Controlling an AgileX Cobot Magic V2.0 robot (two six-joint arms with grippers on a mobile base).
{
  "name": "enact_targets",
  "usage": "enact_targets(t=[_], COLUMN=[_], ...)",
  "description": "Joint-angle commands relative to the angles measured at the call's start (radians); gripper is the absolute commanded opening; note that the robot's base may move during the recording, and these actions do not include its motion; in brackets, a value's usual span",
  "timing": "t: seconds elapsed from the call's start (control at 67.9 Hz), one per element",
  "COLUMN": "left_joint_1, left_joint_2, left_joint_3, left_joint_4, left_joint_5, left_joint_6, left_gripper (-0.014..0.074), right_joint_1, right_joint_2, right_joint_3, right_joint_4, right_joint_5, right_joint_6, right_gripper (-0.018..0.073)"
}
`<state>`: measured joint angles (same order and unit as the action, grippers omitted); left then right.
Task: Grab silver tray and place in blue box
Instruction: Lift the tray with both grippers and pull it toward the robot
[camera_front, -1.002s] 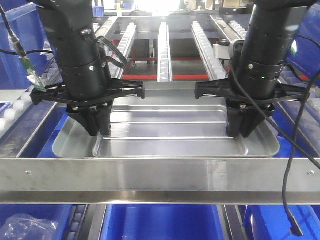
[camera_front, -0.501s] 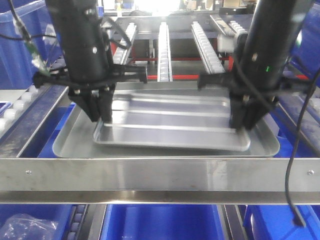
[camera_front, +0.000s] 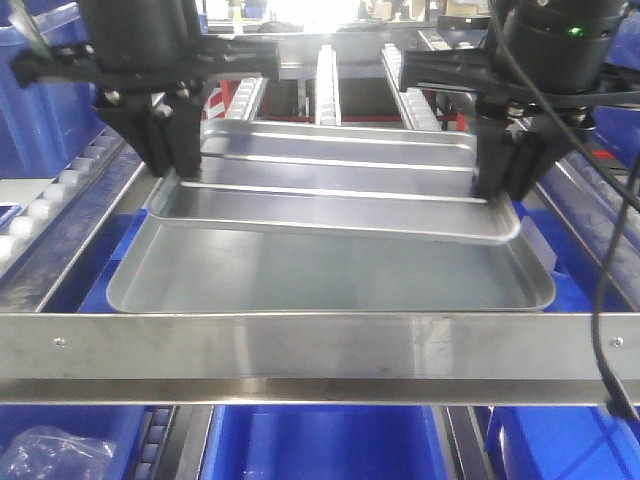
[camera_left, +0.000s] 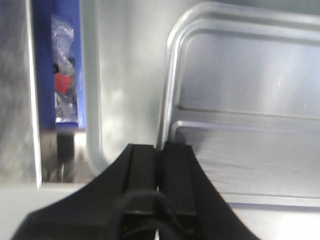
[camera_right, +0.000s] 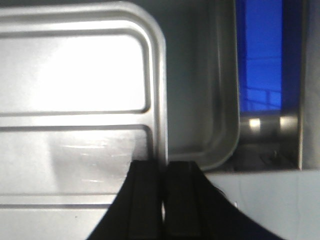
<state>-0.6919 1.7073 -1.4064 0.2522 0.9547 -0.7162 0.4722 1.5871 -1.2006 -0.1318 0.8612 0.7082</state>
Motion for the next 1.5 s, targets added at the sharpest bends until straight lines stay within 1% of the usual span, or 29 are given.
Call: enact_targets(t=[0.0,0.118,0.221,0.324,0.368,0.457,0.545,0.619,0.722,0.795,0.987,1.37,1.488], left_joint_1=[-0.039,-0.086,-0.129,-0.184,-0.211,-0.258,-0.309,-0.356,-0.408,-0.431,-0.457,-0.457,-0.457], left_joint_2=[-0.086,-0.143,-0.199,-0.256,-0.285,-0.331,-0.363,-0.38,-0.395,-0.404,-0.43,-0.453,-0.453], left_joint_3=[0.023,0.106,0.176,0.247,0.279,0.324,0.359,0.377,0.392,0.392,0.392,0.392,0.392], left_joint_4=[0.006,0.011,0.016,0.053,0.066,0.091,0.125,0.139,0.143,0.143,0.143,0.142,0.142], left_joint_5=[-0.042,-0.053,-0.053,-0.048,-0.04,-0.02,0.014,0.041,0.05,0.07,0.09,0.089,0.097], left_joint_6=[-0.085,-0.135,-0.175,-0.252,-0.299,-0.366,-0.416,-0.455,-0.487,-0.492,-0.495,-0.495,-0.494], left_gripper=[-0.01,-0.01,-0.01,-0.01,-0.01,-0.01,-0.01,-0.01,-0.01,-0.01,-0.01,-0.01,-0.01], right_joint_1=[0.039,0.089,0.135,0.18,0.203,0.252,0.309,0.36,0.419,0.445,0.483,0.483,0.483], right_joint_2=[-0.08,-0.126,-0.183,-0.243,-0.276,-0.326,-0.366,-0.384,-0.396,-0.396,-0.396,-0.396,-0.396], right_joint_3=[-0.007,0.035,0.09,0.147,0.178,0.212,0.24,0.26,0.275,0.275,0.275,0.275,0.275], right_joint_4=[-0.04,-0.044,-0.044,-0.054,-0.075,-0.127,-0.176,-0.186,-0.193,-0.2,-0.205,-0.217,-0.217], right_joint_5=[-0.017,-0.001,-0.002,-0.002,0.007,0.043,0.08,0.096,0.104,0.113,0.132,0.128,0.126], right_joint_6=[0.049,0.074,0.116,0.181,0.219,0.288,0.357,0.398,0.436,0.444,0.444,0.448,0.465], right_gripper=[0.0057,0.0057,0.0057,0.0057,0.0057,0.0057,0.0057,0.0057,0.0057,0.0057,0.0056,0.0056,0.0056])
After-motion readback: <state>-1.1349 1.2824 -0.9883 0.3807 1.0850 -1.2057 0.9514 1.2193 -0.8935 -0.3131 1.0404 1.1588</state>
